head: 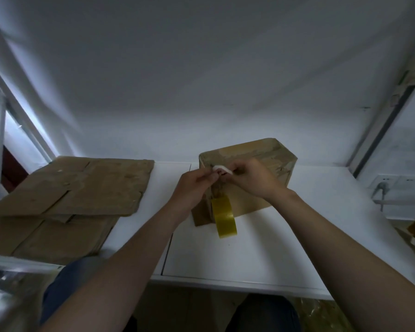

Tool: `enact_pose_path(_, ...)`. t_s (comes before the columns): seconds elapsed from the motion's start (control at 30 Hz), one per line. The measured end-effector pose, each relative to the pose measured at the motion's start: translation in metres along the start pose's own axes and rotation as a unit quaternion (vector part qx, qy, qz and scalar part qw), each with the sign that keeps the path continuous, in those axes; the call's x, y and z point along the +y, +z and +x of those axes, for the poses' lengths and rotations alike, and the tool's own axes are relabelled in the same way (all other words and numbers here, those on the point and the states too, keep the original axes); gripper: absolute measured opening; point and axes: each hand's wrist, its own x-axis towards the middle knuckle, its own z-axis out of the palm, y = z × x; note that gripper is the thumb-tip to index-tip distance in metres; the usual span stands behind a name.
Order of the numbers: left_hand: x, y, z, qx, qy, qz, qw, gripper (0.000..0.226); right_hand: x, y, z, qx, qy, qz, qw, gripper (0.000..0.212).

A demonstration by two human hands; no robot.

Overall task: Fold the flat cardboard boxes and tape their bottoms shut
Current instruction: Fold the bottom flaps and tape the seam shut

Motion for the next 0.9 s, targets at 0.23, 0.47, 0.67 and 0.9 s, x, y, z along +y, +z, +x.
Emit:
enact_pose_path(0.23,-0.025,0.007,-0.011,0.099,-0.078,0.044,0.991,0.028,0.014,-0.008,-0.006,0.065,0.040,0.031,0.997,0.017)
enact_pose_path(0.47,-0.044,0.035,-0.026,0.005,-0.191,-0.126,0.973,0.036,0.010,-0.012,-0.011,0.051,0.032,0.073,0.996,0.015)
enact_pose_path(0.67,-0.051,0.045,-0.031,0.039,-0.165,-0.171,0.971,0.041,0.006,-0.013,-0.010,0.080,0.020,0.124,0.989,0.018)
enact_pose_path(0.9,-0.046,0.044,-0.034,0.041,-0.196,-0.214,0.956,0.012,0.012,-0.004,-0.009,0.066,0.020,0.056,0.996,0.031)
